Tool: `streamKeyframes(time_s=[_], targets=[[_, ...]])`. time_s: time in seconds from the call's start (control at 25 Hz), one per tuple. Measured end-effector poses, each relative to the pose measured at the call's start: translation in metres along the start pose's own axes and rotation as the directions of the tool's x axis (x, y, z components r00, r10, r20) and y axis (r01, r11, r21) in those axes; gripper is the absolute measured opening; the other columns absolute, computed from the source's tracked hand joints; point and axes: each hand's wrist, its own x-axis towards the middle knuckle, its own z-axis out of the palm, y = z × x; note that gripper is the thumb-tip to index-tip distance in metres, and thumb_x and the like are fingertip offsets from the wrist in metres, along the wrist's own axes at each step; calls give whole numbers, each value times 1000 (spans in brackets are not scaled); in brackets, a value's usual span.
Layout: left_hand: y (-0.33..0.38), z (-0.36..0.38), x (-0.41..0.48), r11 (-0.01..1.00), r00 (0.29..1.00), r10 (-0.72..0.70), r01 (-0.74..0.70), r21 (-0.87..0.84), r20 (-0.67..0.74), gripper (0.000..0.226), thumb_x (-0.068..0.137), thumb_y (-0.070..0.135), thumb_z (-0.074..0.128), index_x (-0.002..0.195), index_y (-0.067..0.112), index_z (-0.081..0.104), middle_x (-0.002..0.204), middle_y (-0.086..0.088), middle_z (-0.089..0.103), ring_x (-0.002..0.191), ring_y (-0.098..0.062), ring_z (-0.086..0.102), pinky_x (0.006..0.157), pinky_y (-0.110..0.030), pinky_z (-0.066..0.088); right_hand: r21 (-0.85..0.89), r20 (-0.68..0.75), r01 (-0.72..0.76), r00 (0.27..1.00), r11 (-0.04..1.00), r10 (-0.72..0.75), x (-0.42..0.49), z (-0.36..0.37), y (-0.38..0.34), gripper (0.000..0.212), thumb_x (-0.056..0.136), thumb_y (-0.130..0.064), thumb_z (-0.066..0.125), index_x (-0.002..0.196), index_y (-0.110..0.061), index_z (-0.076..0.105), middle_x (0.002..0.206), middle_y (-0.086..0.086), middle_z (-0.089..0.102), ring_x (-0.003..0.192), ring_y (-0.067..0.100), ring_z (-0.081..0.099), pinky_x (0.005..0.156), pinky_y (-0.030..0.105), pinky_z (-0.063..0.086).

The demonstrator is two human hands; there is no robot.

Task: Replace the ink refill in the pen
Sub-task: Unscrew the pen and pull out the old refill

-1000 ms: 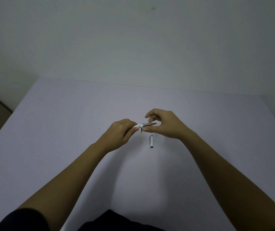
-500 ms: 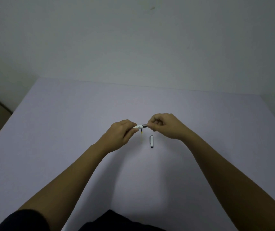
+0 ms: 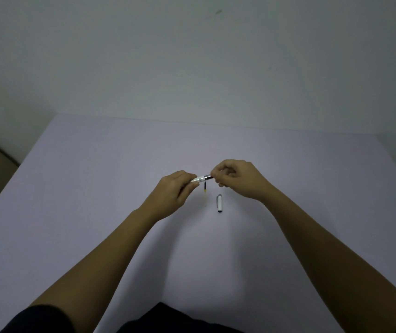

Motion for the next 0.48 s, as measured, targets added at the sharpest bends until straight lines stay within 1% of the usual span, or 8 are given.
streamKeyframes(time_s=[0.08,0.12,0.16,0.24,0.32,0.4,0.48], targets=[[1,0,0,1000,1000,2,-2,5,9,16,93,17,51,98,8,63,75,8,51,65,-10,43,58,-9,29,-17,9,15,1000,1000,-15,2,-1,1,6,83,-31,66,81,-26,69,70,-11,68,64,-4,63,66,14,49],[1,1,0,1000,1000,-1,1,5,8,16,93,17,51,98,8,63,75,7,52,65,-10,43,58,-9,29,29,11,23,1000,999,-24,2,-1,1,3,82,-27,69,79,-28,68,70,-12,68,63,-6,62,64,10,47],[1,1,0,1000,1000,-5,5,2,1,16,93,16,51,97,8,63,75,6,52,65,-10,43,57,-11,30,103,6,21,1000,994,-22,1,-2,2,8,81,-21,70,79,-29,67,72,-11,68,65,-6,63,64,8,47],[-1,0,-1,1000,1000,-19,18,-10,-18,15,93,16,51,96,8,63,74,6,52,64,-11,43,59,-13,29,289,-5,2,1000,957,0,1,-4,5,16,80,-12,71,80,-27,67,79,-7,70,71,-2,66,66,9,50],[-2,0,-2,999,999,-35,34,-24,-36,15,93,17,51,96,8,63,71,8,49,60,-7,42,59,-10,32,423,-12,-15,1000,906,22,0,-4,8,19,80,-6,70,83,-24,66,82,-5,70,72,-1,67,66,9,50],[-2,0,-3,998,997,-55,53,-45,-48,15,93,17,51,96,9,63,67,13,44,59,-1,44,61,-4,33,594,-20,-42,998,804,66,2,-2,12,21,82,-1,67,85,-22,63,80,-5,70,73,2,67,69,10,52],[-3,3,-4,996,996,-73,70,-51,-52,15,93,17,52,97,8,63,66,15,42,59,1,44,61,-2,33,754,-34,-53,992,655,119,5,0,16,22,84,3,62,84,-19,59,75,-8,71,75,4,68,71,13,54]])
